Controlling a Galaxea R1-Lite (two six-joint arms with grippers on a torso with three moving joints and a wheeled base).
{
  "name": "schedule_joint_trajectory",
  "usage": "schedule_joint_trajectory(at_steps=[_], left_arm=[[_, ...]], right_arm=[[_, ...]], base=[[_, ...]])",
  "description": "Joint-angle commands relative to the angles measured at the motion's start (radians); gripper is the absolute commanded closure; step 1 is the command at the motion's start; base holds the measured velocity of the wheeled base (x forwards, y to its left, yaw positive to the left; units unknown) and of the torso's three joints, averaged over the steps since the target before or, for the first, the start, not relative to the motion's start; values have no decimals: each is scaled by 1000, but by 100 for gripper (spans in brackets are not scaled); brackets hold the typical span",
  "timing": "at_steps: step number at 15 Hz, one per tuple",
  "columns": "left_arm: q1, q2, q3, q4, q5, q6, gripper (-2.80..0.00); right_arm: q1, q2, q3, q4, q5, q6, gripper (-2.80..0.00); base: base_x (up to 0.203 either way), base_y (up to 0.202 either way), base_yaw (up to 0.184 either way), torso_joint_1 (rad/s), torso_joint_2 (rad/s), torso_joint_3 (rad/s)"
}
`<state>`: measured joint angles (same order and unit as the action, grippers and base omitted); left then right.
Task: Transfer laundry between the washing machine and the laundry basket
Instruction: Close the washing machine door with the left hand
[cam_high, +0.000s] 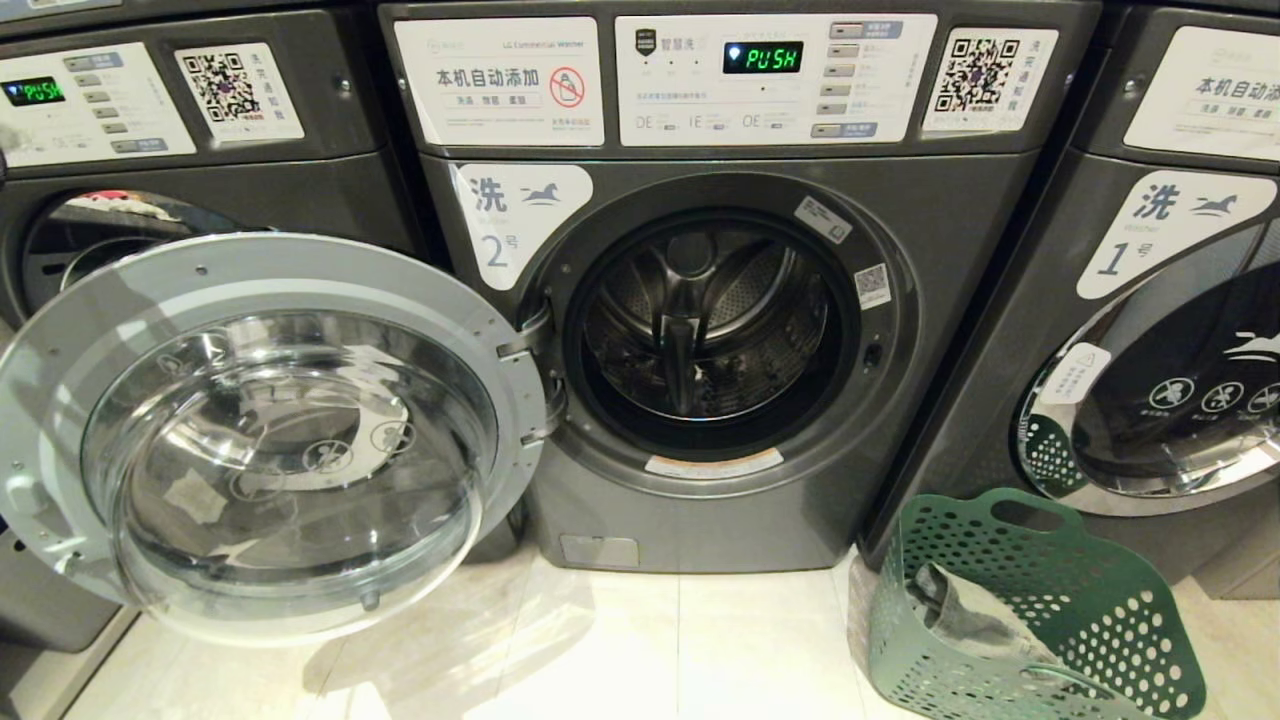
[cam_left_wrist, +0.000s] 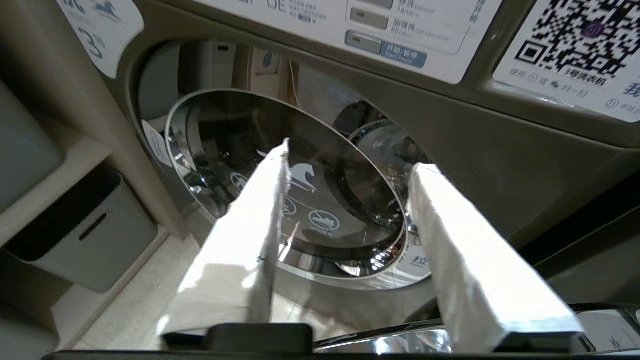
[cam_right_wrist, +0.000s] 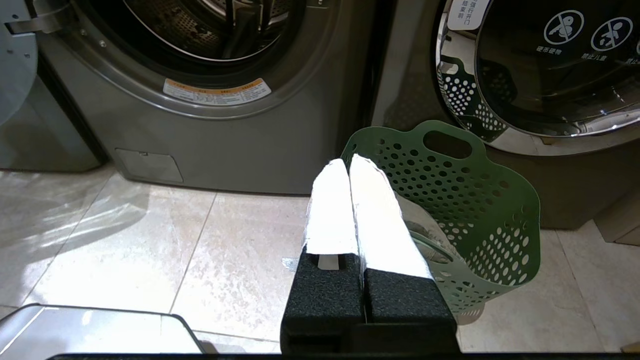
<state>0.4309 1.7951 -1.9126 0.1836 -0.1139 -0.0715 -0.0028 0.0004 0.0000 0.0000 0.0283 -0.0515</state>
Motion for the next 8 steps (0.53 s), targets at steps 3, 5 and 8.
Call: schedule_joint_trajectory(at_steps=[3, 5, 8], left_arm=[[5, 41, 27, 10, -59, -41, 0], [9, 42, 28, 55, -156, -43, 0], [27, 56, 22, 124, -241, -55, 0]], right_arm=[[0, 0, 0, 0, -1, 2, 0], [0, 0, 0, 0, -1, 4, 0], [1, 0, 0, 0, -1, 4, 0]], base=[[0, 0, 0, 0, 0, 0], [0, 0, 0, 0, 0, 0], [0, 0, 0, 0, 0, 0]])
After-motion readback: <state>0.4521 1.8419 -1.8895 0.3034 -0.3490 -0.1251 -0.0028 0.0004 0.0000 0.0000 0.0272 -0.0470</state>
